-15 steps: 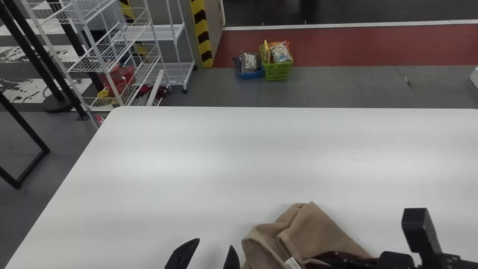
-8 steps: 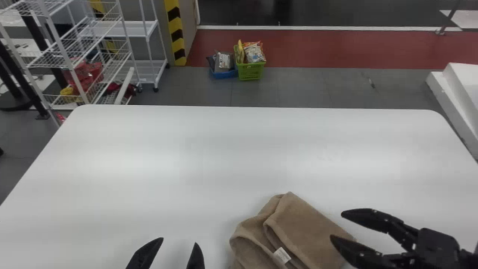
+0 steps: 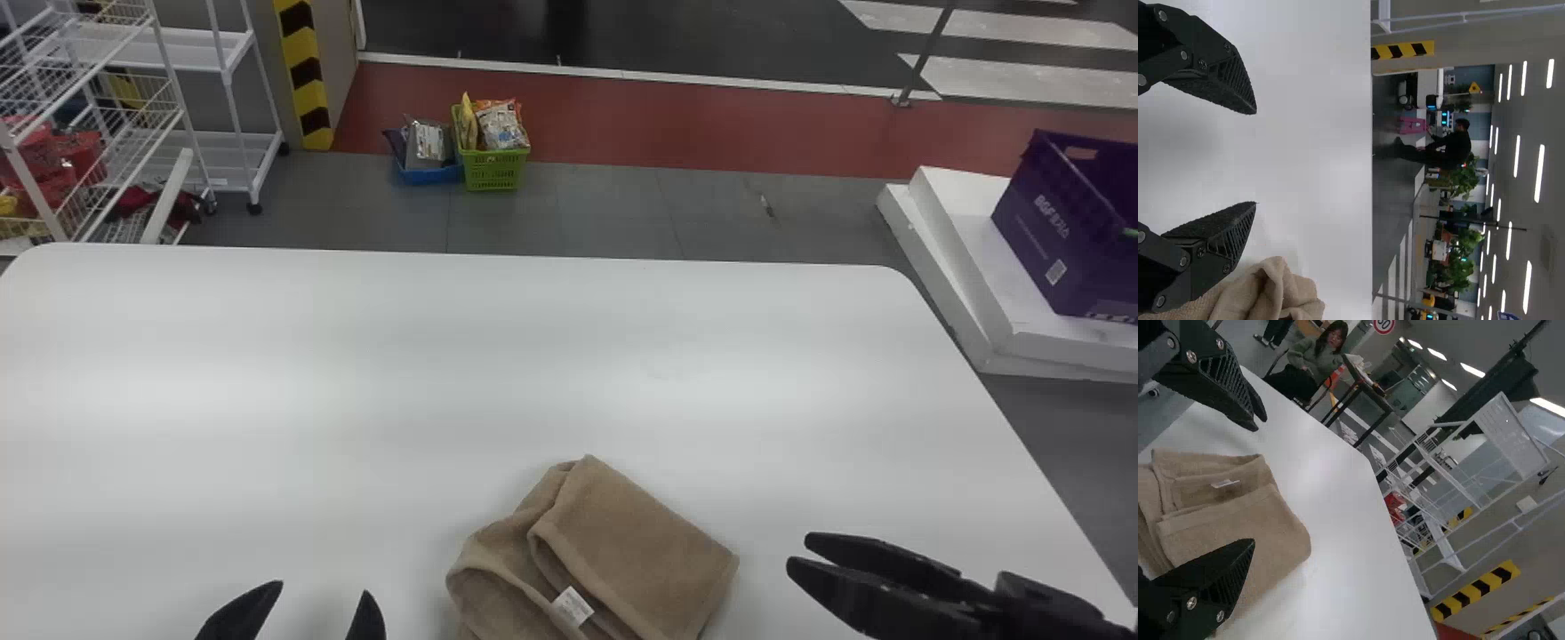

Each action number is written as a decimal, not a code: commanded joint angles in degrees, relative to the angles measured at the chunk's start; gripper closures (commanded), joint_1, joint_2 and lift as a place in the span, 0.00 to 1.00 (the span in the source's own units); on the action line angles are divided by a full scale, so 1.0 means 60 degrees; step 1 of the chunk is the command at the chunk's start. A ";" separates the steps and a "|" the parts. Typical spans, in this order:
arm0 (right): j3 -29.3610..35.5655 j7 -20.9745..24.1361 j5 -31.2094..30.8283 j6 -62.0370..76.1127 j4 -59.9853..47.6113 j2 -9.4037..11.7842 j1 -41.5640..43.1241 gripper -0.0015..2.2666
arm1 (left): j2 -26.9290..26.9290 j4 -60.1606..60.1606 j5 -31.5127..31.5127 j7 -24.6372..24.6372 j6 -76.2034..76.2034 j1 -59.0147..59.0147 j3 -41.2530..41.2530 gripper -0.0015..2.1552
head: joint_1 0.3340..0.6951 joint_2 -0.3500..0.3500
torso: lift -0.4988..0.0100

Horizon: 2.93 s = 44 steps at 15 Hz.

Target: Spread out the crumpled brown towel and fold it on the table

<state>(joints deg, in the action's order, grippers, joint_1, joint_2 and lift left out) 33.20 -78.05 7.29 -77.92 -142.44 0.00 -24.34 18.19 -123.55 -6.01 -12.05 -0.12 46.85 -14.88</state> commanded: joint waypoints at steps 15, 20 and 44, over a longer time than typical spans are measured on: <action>0.0780 -0.0046 0.0703 0.1450 0.1548 -0.0008 -0.1964 0.97 | -0.0176 0.1211 -0.0156 0.2639 0.0408 -0.0661 0.0957 0.19 | 1.00 0.21 | 0.73; 0.0853 -0.0046 0.0703 0.1450 0.1592 -0.0008 -0.1993 0.97 | -0.0234 0.1065 -0.0815 0.4953 0.0173 -0.0485 0.1309 0.80 | 1.00 0.12 | 0.73; 0.0956 -0.0046 -0.0102 0.2915 0.3394 -0.0008 -0.0352 0.97 | -0.0542 0.0420 -0.0566 0.6037 -0.1204 -0.0177 0.1411 0.89 | 1.00 0.00 | 0.73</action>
<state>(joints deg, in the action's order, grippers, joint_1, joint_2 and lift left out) 40.05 -78.05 7.90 -60.91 -122.71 0.00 -27.94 15.10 -121.12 -9.35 24.51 -8.65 45.77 -7.54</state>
